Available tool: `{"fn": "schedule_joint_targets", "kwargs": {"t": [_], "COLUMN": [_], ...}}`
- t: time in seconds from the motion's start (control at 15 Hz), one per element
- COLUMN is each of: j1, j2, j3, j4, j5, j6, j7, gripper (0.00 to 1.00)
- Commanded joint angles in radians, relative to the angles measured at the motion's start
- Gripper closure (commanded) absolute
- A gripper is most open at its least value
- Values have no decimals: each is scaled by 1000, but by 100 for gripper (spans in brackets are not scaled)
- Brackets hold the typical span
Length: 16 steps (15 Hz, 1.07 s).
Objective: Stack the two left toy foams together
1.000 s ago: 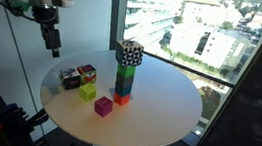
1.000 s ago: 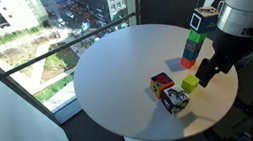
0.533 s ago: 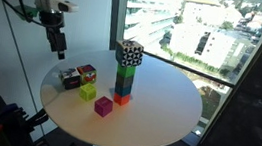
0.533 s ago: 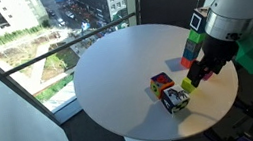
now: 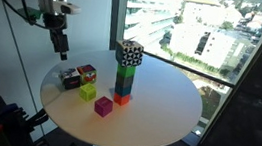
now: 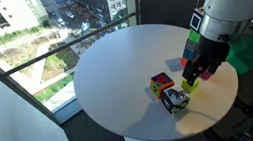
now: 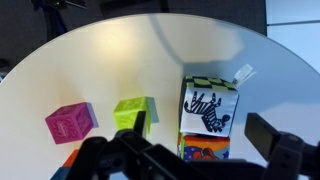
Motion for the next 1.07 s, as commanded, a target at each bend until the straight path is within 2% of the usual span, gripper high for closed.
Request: {"fn": "schedule_joint_targets", "kwargs": {"t": [0.0, 0.6, 1.0], "j1": [10, 12, 20], "j2": [0, 59, 132], "j3": [-11, -9, -8], "j4": [1, 27, 37], "j5": [-3, -6, -11], "j6": [-2, 4, 78], "j7": [2, 20, 49], "gripper": [0, 0, 0]}}
